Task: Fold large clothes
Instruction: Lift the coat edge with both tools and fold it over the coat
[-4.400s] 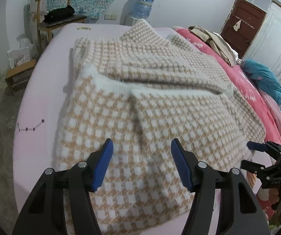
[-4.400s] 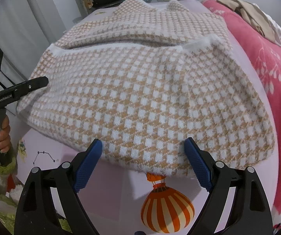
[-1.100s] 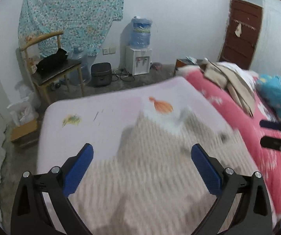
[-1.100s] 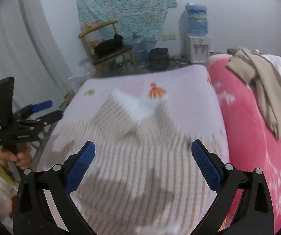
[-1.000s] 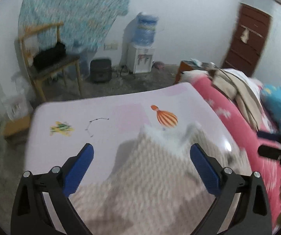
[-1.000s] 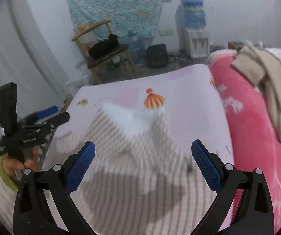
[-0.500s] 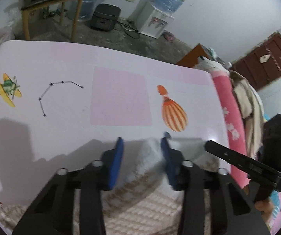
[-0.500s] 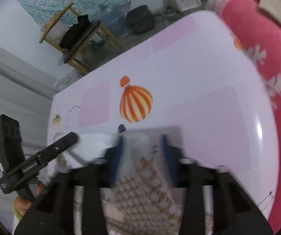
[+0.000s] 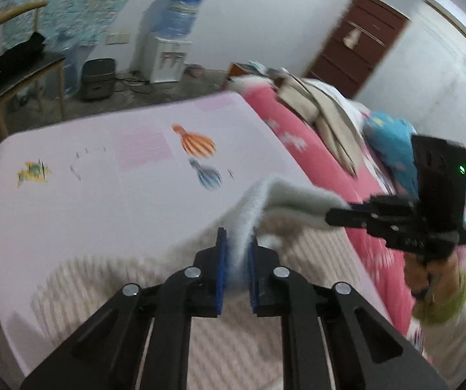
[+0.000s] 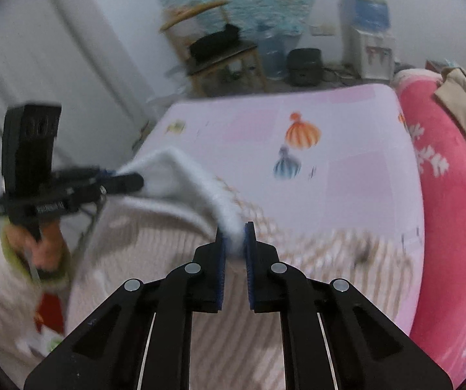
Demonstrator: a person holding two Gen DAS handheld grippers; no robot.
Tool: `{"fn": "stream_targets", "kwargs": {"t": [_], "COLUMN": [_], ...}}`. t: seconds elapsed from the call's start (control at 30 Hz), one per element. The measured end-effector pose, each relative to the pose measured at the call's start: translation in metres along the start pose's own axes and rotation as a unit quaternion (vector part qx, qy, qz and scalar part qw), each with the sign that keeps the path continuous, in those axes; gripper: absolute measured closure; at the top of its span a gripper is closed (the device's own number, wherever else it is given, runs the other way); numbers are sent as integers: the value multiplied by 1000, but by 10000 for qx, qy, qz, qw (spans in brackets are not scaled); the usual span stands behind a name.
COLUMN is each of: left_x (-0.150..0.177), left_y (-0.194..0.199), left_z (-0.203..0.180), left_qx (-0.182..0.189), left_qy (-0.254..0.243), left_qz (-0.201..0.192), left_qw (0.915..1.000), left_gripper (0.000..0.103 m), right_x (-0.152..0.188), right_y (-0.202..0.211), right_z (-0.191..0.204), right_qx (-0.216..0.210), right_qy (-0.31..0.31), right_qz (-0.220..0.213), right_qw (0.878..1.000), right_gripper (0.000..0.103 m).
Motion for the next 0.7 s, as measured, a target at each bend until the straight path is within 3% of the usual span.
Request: {"fn": "stream_targets", "kwargs": {"t": [0.07,0.2,0.27,0.33,0.43,0.53,0.67,0.7], "left_x": [35,83,92,91,87,90,95,94], "left_y": [1,-17,-23,-25,-27,-24,-6,5], "left_z": [-3,1,2,3,5,7,5,5], "left_qx": [38,-30,-88,-93,-89,-115,-36,104], "left_qy": [-77,-76,-49,-23,-11,6,-65,-50], "left_qz": [126,398,373,316,261,213,94,-29], "left_qw": [9999,9992,9993,9995,9996,9997,9999,9999], "left_gripper": [93,92,92,92,92,91,90,90], "right_x": [35,70,63,42,15,7,43,48], "right_y": [-7,-12,3,20,10,-33,-91,-93], "right_z": [8,7,12,22,35,37,24,20], "right_qx": [242,409,235,-114,-619,-756,-383,-385], "right_qy": [244,211,104,19,-182,-267,-362,-362], "right_qz": [240,471,172,-278,-460,-136,771,721], "right_qw": [9991,9978,9995,9995,9969,9967,9956,9960], "right_gripper": [92,87,76,71,71,71,72,72]}}
Point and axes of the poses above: each gripper's, at about its wrist camera, not at the fingertips, and y roughly against the way its jaws point, z to its left, x to its underside, the point moved 7 cm from there along -y, roughly the way its jaws point, and after that the axes turned 7 degrees about -x, right-handed, at the moved point
